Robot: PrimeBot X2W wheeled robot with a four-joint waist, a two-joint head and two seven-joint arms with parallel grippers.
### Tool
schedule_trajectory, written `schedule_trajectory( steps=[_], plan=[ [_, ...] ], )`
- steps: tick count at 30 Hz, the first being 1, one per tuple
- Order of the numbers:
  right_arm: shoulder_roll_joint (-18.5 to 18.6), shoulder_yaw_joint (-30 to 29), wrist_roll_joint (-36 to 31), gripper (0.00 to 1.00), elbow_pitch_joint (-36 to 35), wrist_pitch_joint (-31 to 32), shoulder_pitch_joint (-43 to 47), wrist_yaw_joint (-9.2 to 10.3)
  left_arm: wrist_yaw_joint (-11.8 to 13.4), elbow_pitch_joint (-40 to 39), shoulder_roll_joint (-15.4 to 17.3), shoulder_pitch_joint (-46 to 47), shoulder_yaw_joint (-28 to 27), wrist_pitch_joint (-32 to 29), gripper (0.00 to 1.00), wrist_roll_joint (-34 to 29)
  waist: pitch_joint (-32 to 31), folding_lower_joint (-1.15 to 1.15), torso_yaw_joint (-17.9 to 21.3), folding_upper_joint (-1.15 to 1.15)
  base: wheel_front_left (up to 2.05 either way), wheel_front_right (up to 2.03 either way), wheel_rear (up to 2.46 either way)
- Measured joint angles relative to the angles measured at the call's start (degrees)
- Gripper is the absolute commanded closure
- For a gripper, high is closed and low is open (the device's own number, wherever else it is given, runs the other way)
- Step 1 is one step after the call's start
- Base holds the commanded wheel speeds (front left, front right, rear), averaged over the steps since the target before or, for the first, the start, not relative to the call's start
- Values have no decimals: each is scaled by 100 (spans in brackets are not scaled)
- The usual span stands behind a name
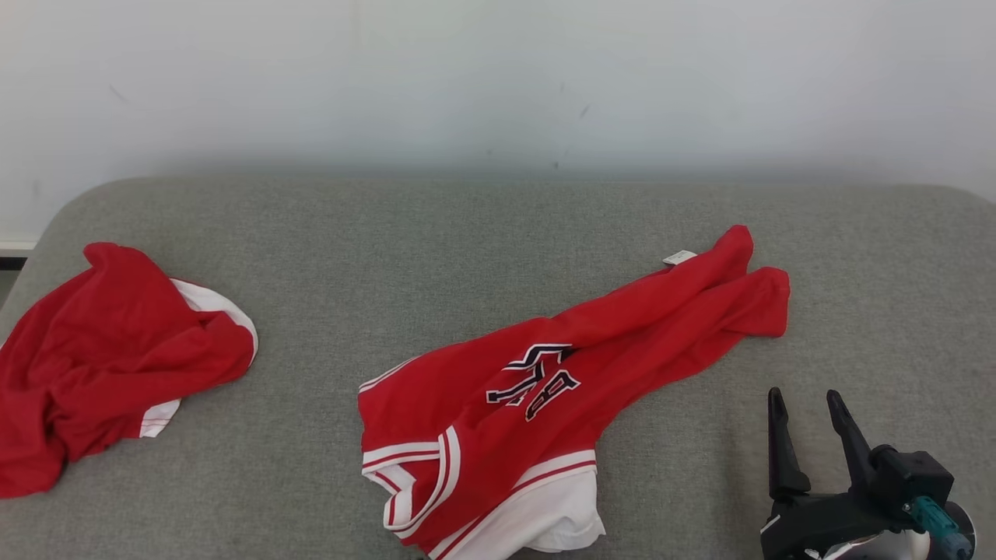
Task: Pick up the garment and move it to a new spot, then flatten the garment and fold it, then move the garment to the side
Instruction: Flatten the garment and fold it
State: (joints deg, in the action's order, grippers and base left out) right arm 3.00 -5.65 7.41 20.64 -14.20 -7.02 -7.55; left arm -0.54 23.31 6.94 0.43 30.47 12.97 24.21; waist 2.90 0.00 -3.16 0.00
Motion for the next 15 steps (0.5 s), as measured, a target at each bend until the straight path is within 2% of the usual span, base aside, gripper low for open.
schedule_trajectory(
  steps=[12, 13, 14, 15],
  plan=[
    [-4, 33, 33, 0, 70, 18, -2, 0, -242, 1102, -224, 538, 141, 29, 0, 125, 36, 0, 200, 0, 0, 0, 0],
    [-4, 35, 33, 0, 81, 24, -2, 0, -252, 1191, -247, 589, 133, 46, 49, 156, 19, 0, 204, 0, 0, 0, 0],
    [-5, 36, 33, 0, 93, 26, 0, 0, -256, 1260, -270, 637, 116, 68, 65, 212, -2, 0, 204, 0, 0, 0, 0],
    [-5, 33, 34, 0, 102, 27, 2, 0, -261, 1306, -286, 687, 89, 88, 100, 261, -24, 0, 201, 0, 0, 0, 0]
  ],
)
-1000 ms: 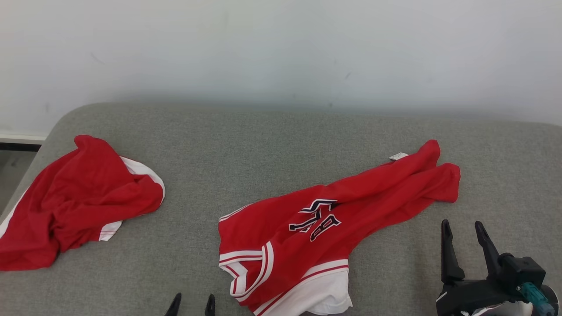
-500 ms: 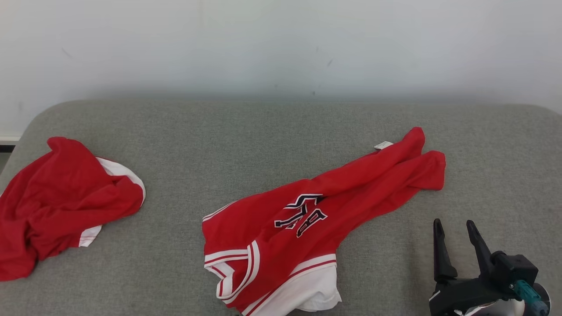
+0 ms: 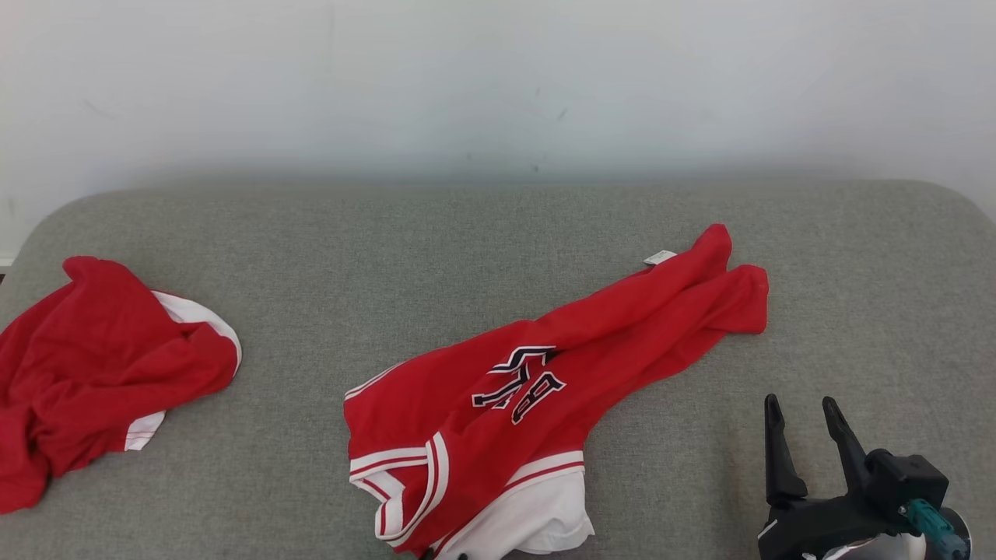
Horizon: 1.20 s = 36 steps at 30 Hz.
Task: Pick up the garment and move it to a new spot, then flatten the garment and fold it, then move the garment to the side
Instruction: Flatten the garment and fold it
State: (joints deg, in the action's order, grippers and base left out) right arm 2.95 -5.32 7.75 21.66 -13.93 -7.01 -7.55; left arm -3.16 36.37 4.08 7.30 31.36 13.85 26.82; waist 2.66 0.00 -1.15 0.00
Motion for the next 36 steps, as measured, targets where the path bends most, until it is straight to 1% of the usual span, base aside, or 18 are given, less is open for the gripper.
schedule_trajectory(
  steps=[2, 5, 10, 11, 12, 13, 18, 23, 28, 34, 36],
  plan=[
    [0, -22, 1, 0, 12, -1, 12, 0, -33, 63, -10, 54, -90, 29, 100, 63, -44, 0, -18, 0, 0, 0, 0],
    [0, -10, 32, 0, 33, -3, 37, 0, 36, 99, 70, 108, -268, 71, 100, 70, -97, 0, -80, 0, 0, 0, 0],
    [-2, 60, 140, 0, 118, -21, 94, 0, 167, -98, 432, 94, -494, 102, 100, 8, -166, 0, -217, 0, 0, 0, 0],
    [-3, 74, 148, 0, 137, -22, 111, 0, 163, -185, 483, 82, -482, 103, 97, -34, -185, 0, -237, 0, 0, 0, 0],
    [-3, 80, 165, 0, 155, -23, 116, 0, 156, -256, 512, 63, -460, 104, 33, -60, -204, 0, -255, 0, 0, 0, 0],
    [-3, 87, 176, 0, 163, -25, 115, 0, 166, -333, 535, 8, -436, 104, 0, -93, -223, 0, -269, 0, 0, 0, 0],
    [-4, 122, 205, 0, 218, -41, 116, 0, 267, -739, 569, -266, -338, 79, 0, -205, -293, 0, -304, 0, 0, 0, 0],
    [-4, 126, 224, 0, 252, -55, 121, 0, 325, -1124, 644, -403, -201, -97, 0, -264, -302, 0, -289, 0, 0, 0, 0],
    [-4, 118, 225, 0, 278, -74, 130, 0, 377, -1461, 694, -581, -100, -396, 0, -268, -277, 0, -243, 0, 0, 0, 0],
    [-4, 93, 229, 0, 278, -80, 129, 0, 572, -1634, 853, -771, -94, -603, 0, -271, -210, 0, -217, 0, 0, 0, 0],
    [-4, 90, 232, 0, 278, -80, 130, 0, 578, -1651, 884, -801, -97, -656, 0, -271, -202, 0, -223, 0, 0, 0, 0]
  ],
)
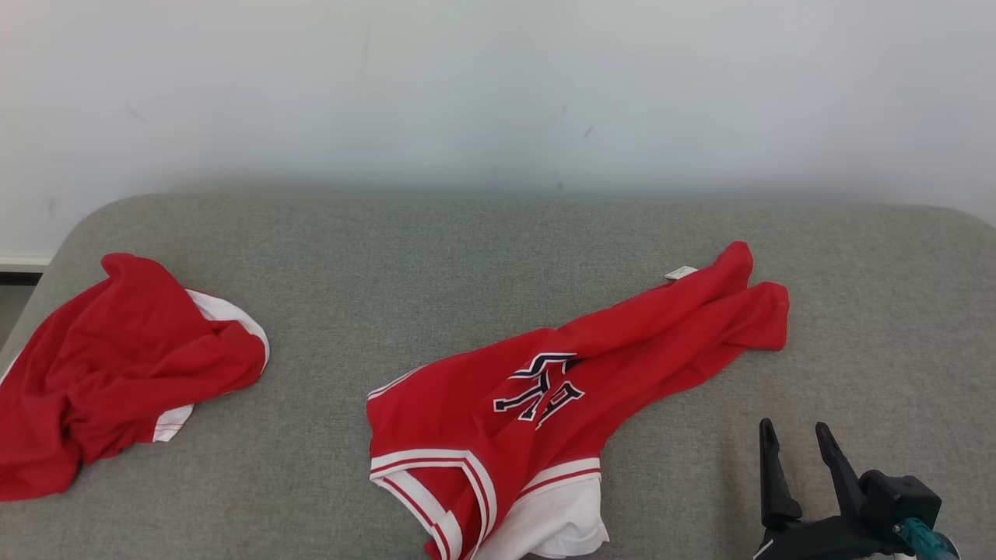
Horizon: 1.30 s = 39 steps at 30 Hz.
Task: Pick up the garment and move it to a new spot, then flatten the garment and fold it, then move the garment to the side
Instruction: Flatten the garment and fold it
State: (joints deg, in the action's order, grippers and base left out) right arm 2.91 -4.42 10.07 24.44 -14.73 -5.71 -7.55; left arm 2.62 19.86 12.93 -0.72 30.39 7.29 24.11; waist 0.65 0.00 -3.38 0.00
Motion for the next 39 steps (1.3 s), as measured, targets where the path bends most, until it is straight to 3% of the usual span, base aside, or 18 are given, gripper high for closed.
schedule_trajectory(
  steps=[11, 18, 19, 21, 28, 39],
  plan=[
    [0, -7, 43, 0, 52, -19, -21, 0, -19, -465, -35, -95, 337, -4, 0, -151, 38, 0, -114, 0, 0, 0, 0],
    [1, 52, 43, 0, 115, -22, -129, 0, -221, -16, -252, 494, 446, 135, 0, -255, 37, 0, -76, 0, 0, 0, 0],
    [0, 70, 43, 0, 122, -23, -137, 0, -277, 155, -289, 584, 458, 122, 51, -227, 36, 0, -60, 0, 0, 0, 0],
    [-3, 94, 42, 0, 134, -24, -148, 0, -410, 635, -376, 755, 502, 129, 100, -205, 40, 0, 17, 0, 0, 0, 0],
    [1, -9, 33, 0, 120, -25, -171, 0, -508, 1047, -481, 1197, 209, 486, 100, 58, 96, 0, 147, 0, 0, 0, 0],
    [-2, 163, 54, 0, 213, -36, -321, 0, -503, 1161, 213, 2206, -436, 592, 100, 137, 164, 0, 260, 0, 0, 0, 0]
  ],
)
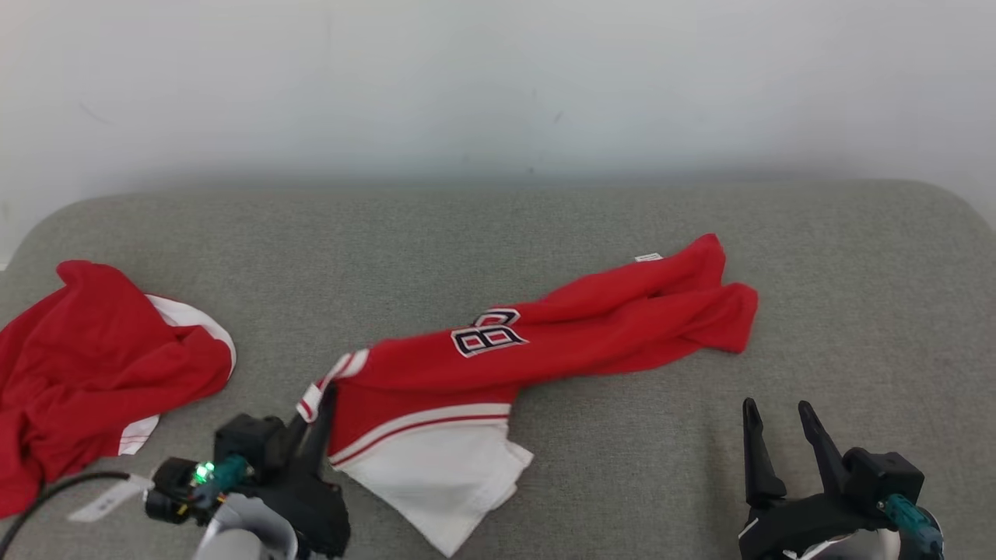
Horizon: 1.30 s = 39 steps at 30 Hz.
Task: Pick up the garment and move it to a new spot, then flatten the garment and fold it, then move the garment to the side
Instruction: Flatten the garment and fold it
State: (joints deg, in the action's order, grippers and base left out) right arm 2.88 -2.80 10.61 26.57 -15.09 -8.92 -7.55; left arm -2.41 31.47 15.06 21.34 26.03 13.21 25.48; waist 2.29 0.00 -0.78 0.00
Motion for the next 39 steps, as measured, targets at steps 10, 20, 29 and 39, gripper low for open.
schedule_trajectory(
  steps=[10, 20, 29, 39],
  plan=[
    [1, 62, -32, 0, 126, -4, -86, 0, -45, 1151, -80, 550, -126, 144, 0, -37, 78, -1, 188, 0, 0, 0, 0],
    [1, -58, -11, 0, 87, -4, 34, 0, 179, 101, -250, -394, -708, 176, 0, -296, 22, 0, -51, 0, 0, 0, 0],
    [1, -212, -85, 0, 113, -4, 85, 0, 385, -1083, -446, -1596, -958, 181, 0, -583, -111, 1, -320, 0, 0, 0, 0],
    [355, -303, -245, 0, 761, 78, -699, 0, 132, -951, -946, -1993, -372, 152, 0, -591, 5, 1, -407, 0, 0, 0, 0]
  ],
)
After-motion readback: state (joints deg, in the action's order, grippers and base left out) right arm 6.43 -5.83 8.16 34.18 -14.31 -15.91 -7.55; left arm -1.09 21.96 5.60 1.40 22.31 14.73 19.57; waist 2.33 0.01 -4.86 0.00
